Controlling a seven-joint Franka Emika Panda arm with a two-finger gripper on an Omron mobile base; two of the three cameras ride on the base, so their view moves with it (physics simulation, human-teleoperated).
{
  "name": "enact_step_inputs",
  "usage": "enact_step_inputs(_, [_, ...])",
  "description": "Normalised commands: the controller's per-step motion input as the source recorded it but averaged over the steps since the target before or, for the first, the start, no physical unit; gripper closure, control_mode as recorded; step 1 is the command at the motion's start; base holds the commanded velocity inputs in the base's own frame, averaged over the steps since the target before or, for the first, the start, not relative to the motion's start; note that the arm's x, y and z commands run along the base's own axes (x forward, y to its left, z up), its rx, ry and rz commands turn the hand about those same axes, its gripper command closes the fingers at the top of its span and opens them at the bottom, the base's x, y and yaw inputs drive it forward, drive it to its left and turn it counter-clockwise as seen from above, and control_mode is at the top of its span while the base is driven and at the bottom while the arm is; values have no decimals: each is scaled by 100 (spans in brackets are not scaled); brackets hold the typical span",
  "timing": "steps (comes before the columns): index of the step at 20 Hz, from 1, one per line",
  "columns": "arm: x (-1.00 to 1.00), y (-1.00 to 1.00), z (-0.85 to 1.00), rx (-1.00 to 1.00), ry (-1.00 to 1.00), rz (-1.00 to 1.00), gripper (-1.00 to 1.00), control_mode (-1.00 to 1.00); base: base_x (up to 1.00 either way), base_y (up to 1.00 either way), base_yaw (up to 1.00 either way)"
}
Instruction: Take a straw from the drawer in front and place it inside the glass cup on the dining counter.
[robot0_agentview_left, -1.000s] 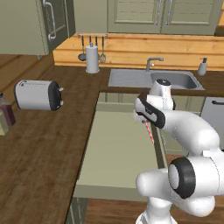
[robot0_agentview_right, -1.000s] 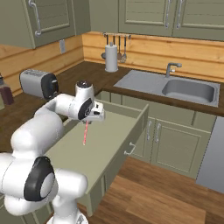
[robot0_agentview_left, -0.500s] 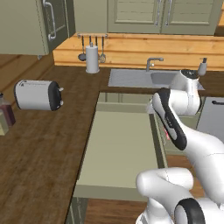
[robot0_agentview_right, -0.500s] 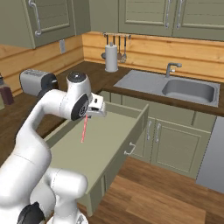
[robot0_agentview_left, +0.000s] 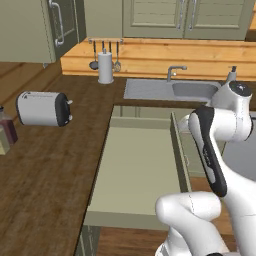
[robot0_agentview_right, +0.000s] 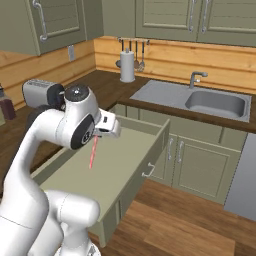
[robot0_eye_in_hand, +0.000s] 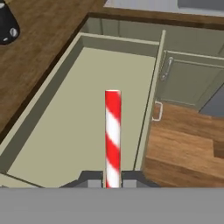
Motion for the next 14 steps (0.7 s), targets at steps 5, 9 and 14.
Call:
enact_step_inputs(5, [-23, -4, 4, 0, -4, -2, 100, 100, -39, -7, -2])
enact_step_inputs(9, [0, 0, 0, 0, 0, 0, 100, 100, -100, -34, -10])
enact_step_inputs(14, [0, 0, 0, 0, 0, 0, 100, 100, -75, -76, -38])
